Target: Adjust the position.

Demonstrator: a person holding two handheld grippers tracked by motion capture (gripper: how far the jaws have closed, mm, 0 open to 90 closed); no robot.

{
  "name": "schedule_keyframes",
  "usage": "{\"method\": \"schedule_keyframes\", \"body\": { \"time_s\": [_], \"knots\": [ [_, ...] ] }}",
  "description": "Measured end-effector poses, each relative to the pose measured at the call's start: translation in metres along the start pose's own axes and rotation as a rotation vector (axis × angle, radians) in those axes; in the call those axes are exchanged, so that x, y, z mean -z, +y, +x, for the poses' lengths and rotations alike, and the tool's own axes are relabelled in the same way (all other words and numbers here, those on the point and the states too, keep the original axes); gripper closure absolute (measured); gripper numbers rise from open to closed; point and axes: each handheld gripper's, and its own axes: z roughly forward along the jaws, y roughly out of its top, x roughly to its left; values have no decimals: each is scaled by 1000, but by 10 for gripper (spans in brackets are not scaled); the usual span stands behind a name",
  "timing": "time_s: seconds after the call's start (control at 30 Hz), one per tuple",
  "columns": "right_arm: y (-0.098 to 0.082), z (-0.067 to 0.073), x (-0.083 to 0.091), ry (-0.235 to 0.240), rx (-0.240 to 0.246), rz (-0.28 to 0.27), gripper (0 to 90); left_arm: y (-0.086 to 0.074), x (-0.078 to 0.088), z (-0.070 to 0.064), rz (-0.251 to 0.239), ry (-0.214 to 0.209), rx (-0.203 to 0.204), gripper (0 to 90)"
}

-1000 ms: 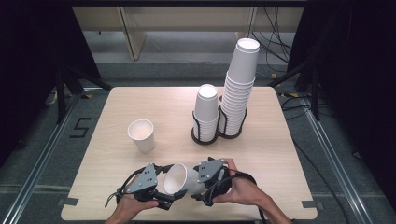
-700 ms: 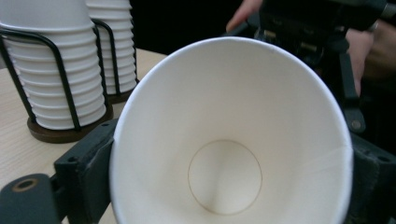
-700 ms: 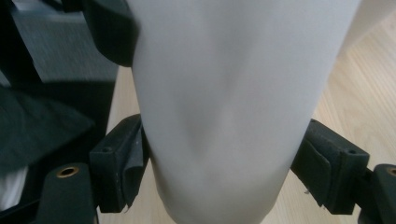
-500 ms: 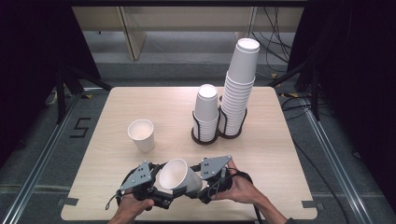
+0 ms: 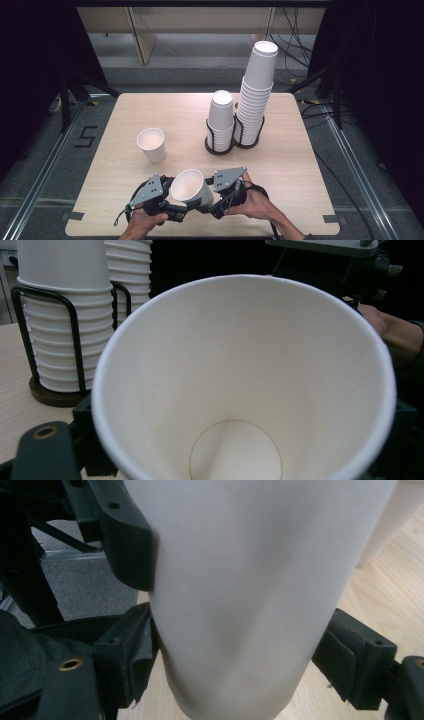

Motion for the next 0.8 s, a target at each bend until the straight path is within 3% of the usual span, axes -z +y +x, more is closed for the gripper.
{"method": "schedule_keyframes", "body": {
  "time_s": [0.13, 0.17, 0.23, 0.33, 0.5, 0.8],
  "knots": [
    [-1, -2, 0, -24, -15, 7, 220, 2, 0, -1, -6, 22, -11, 174],
    [-2, -2, 1, -28, -45, 17, 216, 2, 0, 0, -22, 18, -13, 176],
    [-3, -4, 1, -20, -43, 26, 185, 4, 3, 0, -4, 51, -15, 178],
    [-6, -7, 7, -37, -58, 38, 181, 7, 8, 4, -16, 95, -13, 179],
    [-15, -12, 16, -85, -90, 75, 163, 6, 14, 13, 7, 189, -22, 179],
    [-30, -17, 33, -162, -139, 96, 193, 4, 16, 20, 92, 349, -68, 178]
  ]
}}
